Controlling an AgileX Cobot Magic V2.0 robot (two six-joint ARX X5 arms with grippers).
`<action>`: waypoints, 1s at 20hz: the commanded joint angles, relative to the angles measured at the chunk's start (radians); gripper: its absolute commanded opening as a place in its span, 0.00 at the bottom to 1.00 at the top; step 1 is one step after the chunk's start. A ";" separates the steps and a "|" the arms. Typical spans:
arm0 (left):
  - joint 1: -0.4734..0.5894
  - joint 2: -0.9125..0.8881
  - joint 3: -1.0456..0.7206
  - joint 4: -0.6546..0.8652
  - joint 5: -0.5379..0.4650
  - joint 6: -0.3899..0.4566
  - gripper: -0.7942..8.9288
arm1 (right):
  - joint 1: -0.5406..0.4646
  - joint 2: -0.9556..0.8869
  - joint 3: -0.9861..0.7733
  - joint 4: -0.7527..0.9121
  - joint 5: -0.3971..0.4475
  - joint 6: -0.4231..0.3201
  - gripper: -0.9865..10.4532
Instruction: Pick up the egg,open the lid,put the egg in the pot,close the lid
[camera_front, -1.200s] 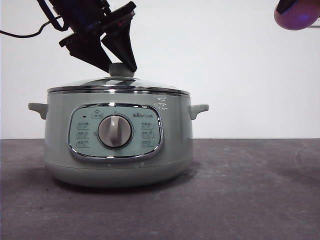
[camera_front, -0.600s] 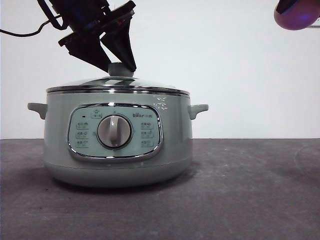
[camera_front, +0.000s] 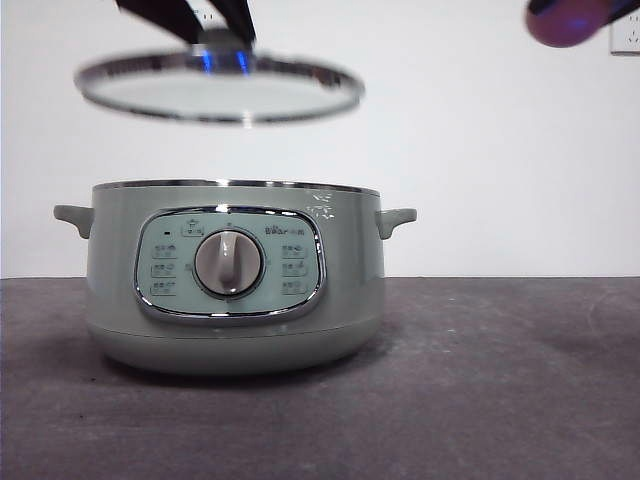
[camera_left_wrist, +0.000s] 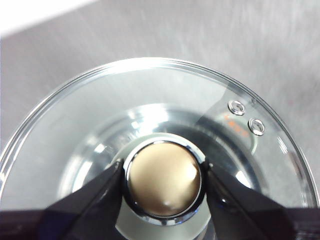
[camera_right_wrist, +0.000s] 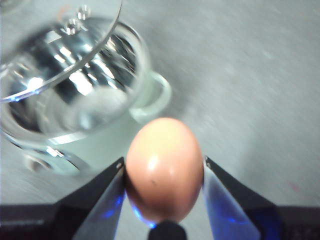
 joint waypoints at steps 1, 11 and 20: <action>0.014 -0.082 0.053 -0.023 -0.028 0.016 0.07 | 0.004 0.050 0.000 0.083 -0.060 -0.004 0.07; 0.062 -0.433 0.067 -0.286 -0.064 0.019 0.07 | 0.153 0.573 0.317 0.213 -0.059 -0.083 0.07; 0.062 -0.562 0.067 -0.391 -0.076 -0.006 0.07 | 0.265 0.998 0.563 0.251 -0.050 -0.209 0.07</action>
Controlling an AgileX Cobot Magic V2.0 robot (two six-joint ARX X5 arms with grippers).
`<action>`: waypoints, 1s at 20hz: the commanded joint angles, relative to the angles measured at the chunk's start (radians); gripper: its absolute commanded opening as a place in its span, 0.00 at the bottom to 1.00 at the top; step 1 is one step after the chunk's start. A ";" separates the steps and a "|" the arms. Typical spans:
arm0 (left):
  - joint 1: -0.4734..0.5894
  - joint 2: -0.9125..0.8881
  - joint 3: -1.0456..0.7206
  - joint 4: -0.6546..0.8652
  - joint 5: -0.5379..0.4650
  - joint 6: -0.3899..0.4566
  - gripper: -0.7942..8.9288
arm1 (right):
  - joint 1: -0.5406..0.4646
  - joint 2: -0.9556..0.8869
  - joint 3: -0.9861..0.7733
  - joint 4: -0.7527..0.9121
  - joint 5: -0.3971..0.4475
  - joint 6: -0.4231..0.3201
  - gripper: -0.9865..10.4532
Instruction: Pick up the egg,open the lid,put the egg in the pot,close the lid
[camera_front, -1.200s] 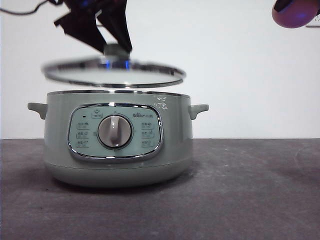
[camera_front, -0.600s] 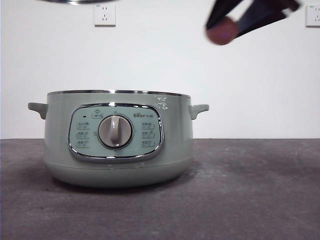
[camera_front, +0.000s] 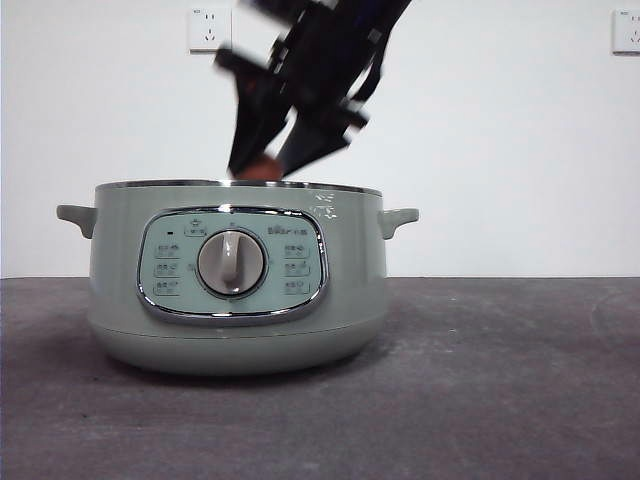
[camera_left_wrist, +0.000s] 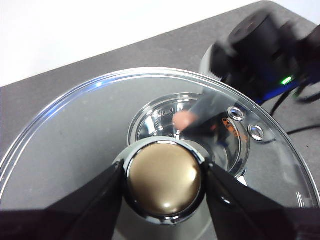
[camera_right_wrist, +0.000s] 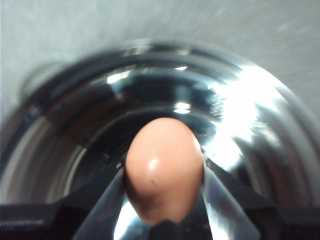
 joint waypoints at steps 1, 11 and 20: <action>0.003 -0.020 0.018 0.027 -0.002 -0.008 0.07 | 0.011 0.060 0.003 0.024 0.006 -0.053 0.07; 0.003 -0.022 0.018 0.010 -0.001 -0.008 0.07 | 0.023 0.176 0.003 -0.025 0.051 -0.085 0.07; 0.003 -0.008 0.018 0.034 0.000 -0.007 0.07 | 0.024 0.118 0.006 -0.033 0.061 -0.074 0.50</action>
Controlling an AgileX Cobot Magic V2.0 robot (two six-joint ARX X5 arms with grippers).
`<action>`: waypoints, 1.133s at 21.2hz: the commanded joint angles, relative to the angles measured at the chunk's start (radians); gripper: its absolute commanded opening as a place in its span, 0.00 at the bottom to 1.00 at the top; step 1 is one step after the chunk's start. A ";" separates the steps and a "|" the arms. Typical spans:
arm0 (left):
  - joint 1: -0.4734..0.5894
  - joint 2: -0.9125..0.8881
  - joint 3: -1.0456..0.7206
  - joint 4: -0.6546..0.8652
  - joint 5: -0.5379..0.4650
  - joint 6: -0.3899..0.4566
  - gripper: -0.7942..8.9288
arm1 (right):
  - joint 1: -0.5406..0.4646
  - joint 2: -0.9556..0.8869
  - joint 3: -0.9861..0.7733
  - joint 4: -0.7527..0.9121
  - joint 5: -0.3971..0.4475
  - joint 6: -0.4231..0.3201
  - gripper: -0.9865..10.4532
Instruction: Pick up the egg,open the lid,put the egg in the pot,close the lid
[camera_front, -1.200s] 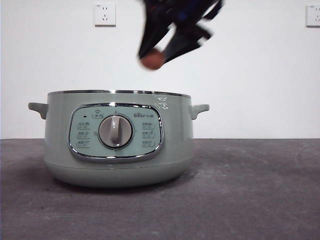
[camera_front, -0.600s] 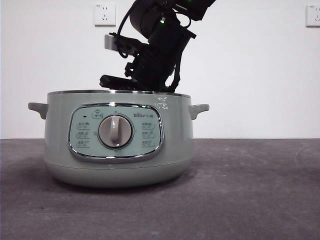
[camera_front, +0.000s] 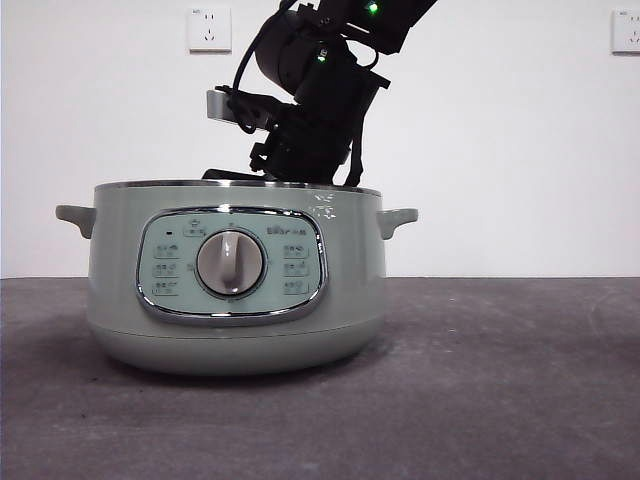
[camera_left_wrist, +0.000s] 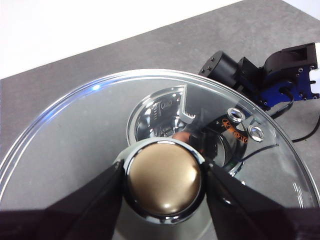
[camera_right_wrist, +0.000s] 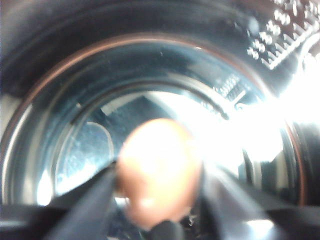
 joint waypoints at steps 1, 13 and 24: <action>0.003 0.010 0.018 0.064 0.000 -0.005 0.07 | 0.003 -0.065 -0.003 -0.001 0.030 0.011 0.50; -0.020 0.375 0.018 0.222 0.110 0.023 0.07 | -0.074 -0.889 -0.003 -0.195 0.439 0.096 0.50; -0.074 0.600 0.018 0.356 0.110 0.023 0.07 | -0.072 -1.108 -0.003 -0.237 0.438 0.097 0.50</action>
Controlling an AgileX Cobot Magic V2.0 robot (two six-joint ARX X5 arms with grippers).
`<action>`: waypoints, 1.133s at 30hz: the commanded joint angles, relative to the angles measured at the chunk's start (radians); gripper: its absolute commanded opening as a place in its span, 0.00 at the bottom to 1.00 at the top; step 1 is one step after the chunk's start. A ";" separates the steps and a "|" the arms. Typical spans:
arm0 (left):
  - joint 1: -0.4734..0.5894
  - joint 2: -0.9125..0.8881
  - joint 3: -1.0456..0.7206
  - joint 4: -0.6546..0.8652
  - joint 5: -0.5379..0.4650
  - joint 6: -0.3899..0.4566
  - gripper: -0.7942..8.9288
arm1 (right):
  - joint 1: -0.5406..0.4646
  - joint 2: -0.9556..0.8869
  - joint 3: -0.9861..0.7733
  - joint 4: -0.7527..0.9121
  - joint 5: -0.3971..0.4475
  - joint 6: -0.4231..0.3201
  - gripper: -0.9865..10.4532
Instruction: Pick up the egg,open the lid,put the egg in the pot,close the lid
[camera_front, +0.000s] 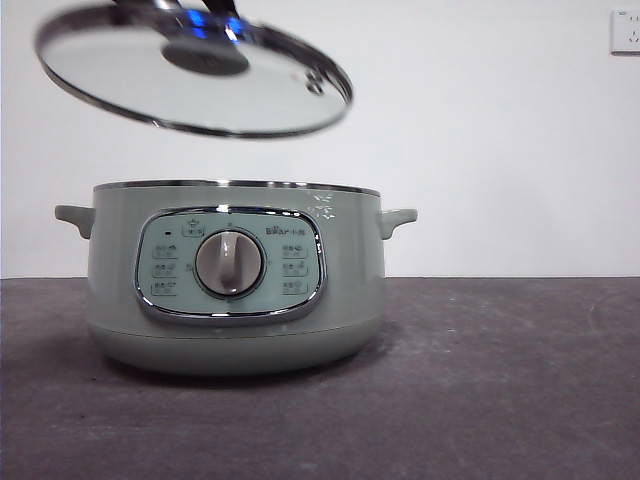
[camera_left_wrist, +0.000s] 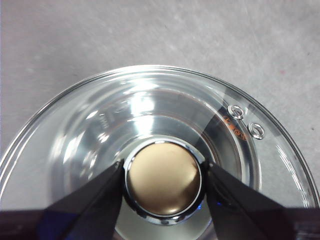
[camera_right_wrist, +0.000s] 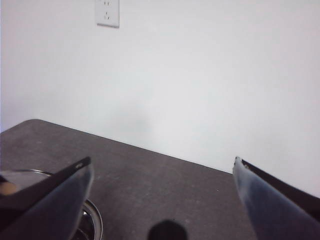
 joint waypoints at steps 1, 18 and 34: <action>-0.012 0.024 0.018 0.062 0.005 0.011 0.07 | 0.002 -0.018 -0.003 -0.024 0.001 0.012 0.50; -0.024 0.144 0.018 0.105 -0.004 0.009 0.07 | 0.002 -0.048 -0.003 -0.101 -0.001 0.012 0.50; -0.024 0.191 0.017 0.081 -0.023 0.008 0.07 | 0.002 -0.048 -0.003 -0.101 -0.002 0.011 0.50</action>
